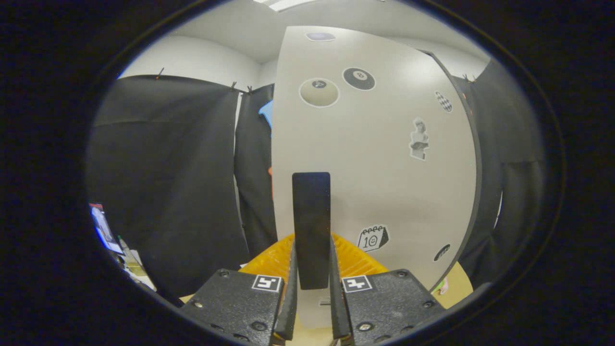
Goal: Open the shoe cabinet door, grab the shoes and put them into the shoe cabinet, then close the shoe cabinet door.
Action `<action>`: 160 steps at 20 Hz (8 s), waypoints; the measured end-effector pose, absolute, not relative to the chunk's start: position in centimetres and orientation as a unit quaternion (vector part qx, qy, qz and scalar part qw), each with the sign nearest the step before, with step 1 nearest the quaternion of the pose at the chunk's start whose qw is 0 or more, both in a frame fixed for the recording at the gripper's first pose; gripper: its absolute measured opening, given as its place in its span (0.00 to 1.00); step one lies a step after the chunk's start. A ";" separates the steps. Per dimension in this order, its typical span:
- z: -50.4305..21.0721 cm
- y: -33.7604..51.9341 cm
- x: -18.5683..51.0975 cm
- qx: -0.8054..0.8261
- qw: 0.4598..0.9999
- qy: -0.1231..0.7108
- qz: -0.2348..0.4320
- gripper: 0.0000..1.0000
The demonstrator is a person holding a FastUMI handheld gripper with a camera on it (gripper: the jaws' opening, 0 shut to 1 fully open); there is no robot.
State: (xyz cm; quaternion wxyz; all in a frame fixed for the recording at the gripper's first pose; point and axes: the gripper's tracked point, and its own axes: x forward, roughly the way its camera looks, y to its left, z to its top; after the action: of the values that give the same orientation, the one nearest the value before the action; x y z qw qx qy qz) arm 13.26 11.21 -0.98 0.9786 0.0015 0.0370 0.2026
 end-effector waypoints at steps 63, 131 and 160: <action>-36.5 11.9 17.9 -0.013 0.964 0.227 0.140 0.98; 1.8 9.5 38.8 -0.026 0.999 -0.005 0.034 0.04; -4.5 4.4 46.8 -0.113 0.992 0.033 -0.052 1.00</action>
State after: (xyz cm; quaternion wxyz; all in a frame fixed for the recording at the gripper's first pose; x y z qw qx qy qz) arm 46.85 4.42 -4.47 0.9916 -0.1134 0.0334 -0.0522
